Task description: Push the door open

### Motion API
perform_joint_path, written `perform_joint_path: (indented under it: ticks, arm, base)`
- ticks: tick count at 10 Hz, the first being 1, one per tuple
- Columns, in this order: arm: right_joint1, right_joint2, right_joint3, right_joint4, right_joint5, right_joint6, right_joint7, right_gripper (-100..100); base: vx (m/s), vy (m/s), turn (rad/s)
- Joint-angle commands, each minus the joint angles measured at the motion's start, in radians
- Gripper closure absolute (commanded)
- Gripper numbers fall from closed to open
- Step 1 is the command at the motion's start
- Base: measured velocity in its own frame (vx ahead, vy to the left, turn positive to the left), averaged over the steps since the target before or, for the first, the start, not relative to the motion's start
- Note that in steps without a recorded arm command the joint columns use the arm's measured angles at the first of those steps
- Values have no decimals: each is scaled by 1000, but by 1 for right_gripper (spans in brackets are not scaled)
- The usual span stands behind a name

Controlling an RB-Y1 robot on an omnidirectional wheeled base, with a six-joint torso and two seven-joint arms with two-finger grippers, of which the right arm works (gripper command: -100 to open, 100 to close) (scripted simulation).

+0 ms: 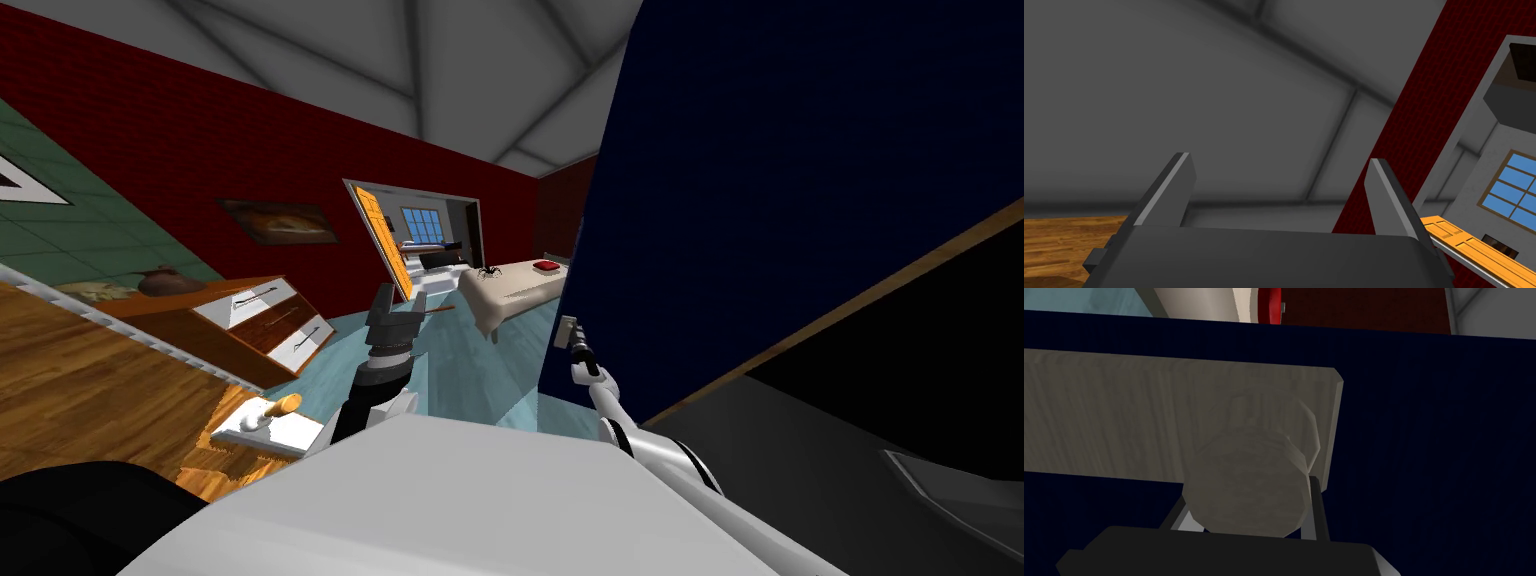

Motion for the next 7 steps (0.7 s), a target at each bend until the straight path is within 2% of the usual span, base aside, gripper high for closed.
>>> perform_joint_path:
  ticks: [1, 3, 4, 7]
  arm:
    - [-5, -15, -26, 5, -8, -4, 10, 100]
    - [-3, -19, -37, 5, -12, -3, 14, 100]
    - [0, -25, -53, 4, -17, -3, 19, 100]
    - [6, -37, -82, 4, -26, -2, 30, 100]
  base:
    - [207, 96, -81]
    - [160, 105, -61]
    - [167, 65, -52]
    - [180, 131, -78]
